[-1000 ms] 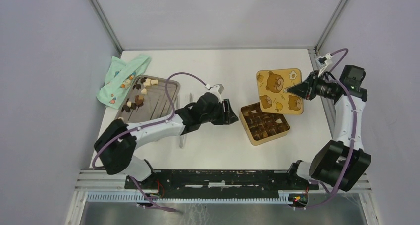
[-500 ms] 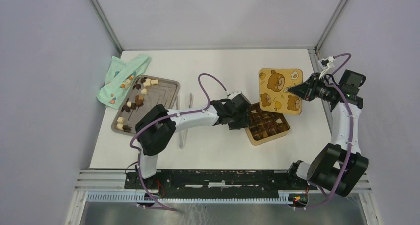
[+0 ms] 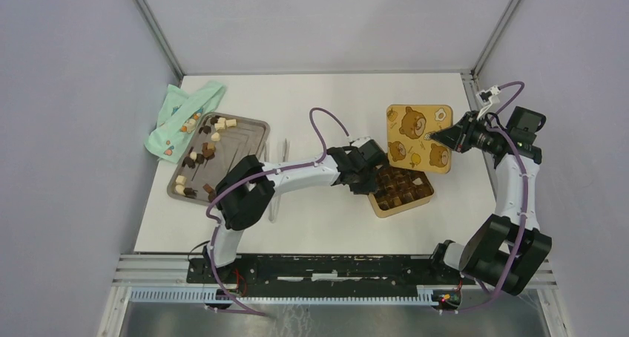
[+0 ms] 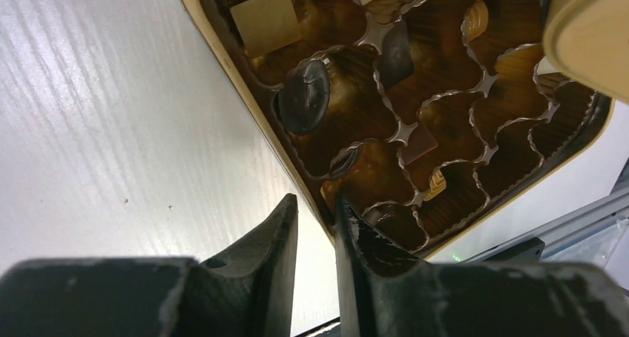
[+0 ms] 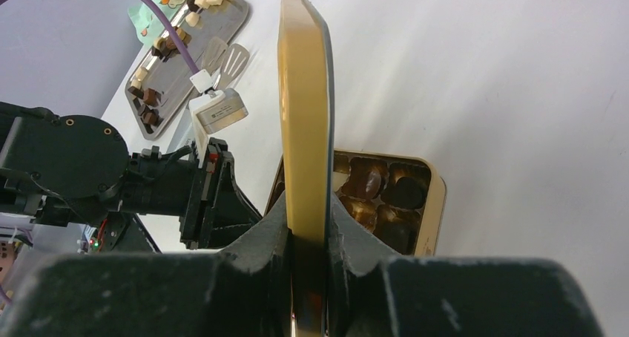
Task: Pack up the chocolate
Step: Move the packing box to the center of the board.
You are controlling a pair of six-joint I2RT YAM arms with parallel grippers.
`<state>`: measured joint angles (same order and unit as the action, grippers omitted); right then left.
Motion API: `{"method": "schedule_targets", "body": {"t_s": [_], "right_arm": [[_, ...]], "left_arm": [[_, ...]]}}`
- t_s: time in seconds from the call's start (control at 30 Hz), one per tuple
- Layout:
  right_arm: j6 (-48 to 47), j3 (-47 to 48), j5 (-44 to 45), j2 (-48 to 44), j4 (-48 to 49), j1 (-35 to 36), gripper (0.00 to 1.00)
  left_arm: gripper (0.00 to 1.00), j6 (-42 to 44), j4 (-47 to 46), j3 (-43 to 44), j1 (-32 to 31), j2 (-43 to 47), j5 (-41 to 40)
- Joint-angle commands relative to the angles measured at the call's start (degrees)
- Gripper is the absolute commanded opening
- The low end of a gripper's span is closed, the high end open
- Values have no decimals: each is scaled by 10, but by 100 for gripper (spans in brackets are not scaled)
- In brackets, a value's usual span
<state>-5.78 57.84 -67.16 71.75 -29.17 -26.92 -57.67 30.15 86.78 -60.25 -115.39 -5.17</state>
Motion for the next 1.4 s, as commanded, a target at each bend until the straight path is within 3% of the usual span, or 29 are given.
{"method": "schedule_targets", "body": {"t_s": [0.0, 0.43, 0.63, 0.67, 0.8, 0.9, 1.03, 1.1, 1.17, 1.23, 1.37], "right_arm": [[0, 0, -11, -23, 13, -3, 1], [22, -5, -80, -27, 17, -2, 1], [50, -43, -122, -37, 27, 7, 2], [53, -50, -129, -37, 26, 11, 2], [57, -76, -138, -34, 23, 37, 2], [86, -90, -127, -32, 35, 66, 2], [228, -135, -86, -44, 163, 109, 2], [379, -189, -53, -63, 329, 131, 3], [575, -266, -11, -83, 588, 152, 3], [753, -332, 52, -89, 788, 176, 4], [801, -351, 126, -61, 799, 250, 5]], "left_arm": [[28, 12, 29, 28, 2, -10, -6], [23, 174, 55, -57, 103, 67, -25], [24, 260, 23, -94, 169, 125, 38], [25, 277, 16, -94, 171, 140, 48], [50, 322, -8, -108, 180, 210, 75], [60, 334, -37, -149, 194, 276, 84], [71, 306, -83, -223, 228, 373, 82], [75, 277, -105, -256, 248, 419, 100], [77, 250, -132, -281, 254, 465, 119], [78, 226, -153, -298, 255, 498, 125], [86, 203, -151, -311, 255, 547, 98]]}}
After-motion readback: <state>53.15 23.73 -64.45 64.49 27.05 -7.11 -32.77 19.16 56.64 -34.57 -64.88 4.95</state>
